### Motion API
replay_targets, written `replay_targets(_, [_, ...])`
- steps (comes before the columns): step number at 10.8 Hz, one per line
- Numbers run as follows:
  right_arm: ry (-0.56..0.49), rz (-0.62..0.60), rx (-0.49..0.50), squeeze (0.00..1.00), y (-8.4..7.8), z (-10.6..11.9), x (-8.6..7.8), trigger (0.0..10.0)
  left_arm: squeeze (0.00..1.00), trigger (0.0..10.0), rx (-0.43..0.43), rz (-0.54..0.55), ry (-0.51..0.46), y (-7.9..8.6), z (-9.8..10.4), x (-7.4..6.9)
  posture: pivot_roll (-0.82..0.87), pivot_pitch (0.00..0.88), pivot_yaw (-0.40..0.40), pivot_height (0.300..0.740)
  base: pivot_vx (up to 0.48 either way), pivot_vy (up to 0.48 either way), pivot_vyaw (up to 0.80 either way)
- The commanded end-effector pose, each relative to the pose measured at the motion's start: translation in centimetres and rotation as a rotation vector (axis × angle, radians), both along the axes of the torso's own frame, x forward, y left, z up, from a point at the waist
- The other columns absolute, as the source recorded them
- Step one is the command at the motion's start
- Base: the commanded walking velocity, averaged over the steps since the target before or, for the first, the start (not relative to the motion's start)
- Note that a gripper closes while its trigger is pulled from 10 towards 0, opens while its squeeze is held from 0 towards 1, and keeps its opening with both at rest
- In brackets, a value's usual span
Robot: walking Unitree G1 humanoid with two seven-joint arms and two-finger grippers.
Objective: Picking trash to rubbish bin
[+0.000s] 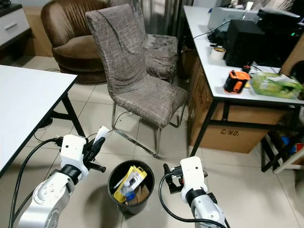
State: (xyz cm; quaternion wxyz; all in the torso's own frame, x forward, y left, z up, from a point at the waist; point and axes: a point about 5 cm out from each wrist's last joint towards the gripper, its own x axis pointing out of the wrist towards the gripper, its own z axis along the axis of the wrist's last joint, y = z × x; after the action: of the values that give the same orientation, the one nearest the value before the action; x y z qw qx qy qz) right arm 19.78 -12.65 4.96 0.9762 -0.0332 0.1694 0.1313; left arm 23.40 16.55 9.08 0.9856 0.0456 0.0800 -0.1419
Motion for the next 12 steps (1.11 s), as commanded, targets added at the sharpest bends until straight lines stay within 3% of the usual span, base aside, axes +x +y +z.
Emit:
replay_targets(1, [-0.009, -0.009, -0.004, 0.00, -0.42, 0.15, 0.37, 10.0, 0.00, 10.0, 0.002, 0.002, 0.007, 0.30, -0.06, 0.16, -0.05, 0.000, -0.061, 0.740, 0.326, 0.000, 0.00])
replay_targets(12, [-0.012, 0.000, -0.016, 0.00, -0.30, 0.00, 0.98, 10.0, 0.00, 10.0, -0.001, -0.002, 0.003, 0.58, 0.10, 0.64, -0.05, 0.000, -0.059, 0.740, 0.348, 0.000, 0.00])
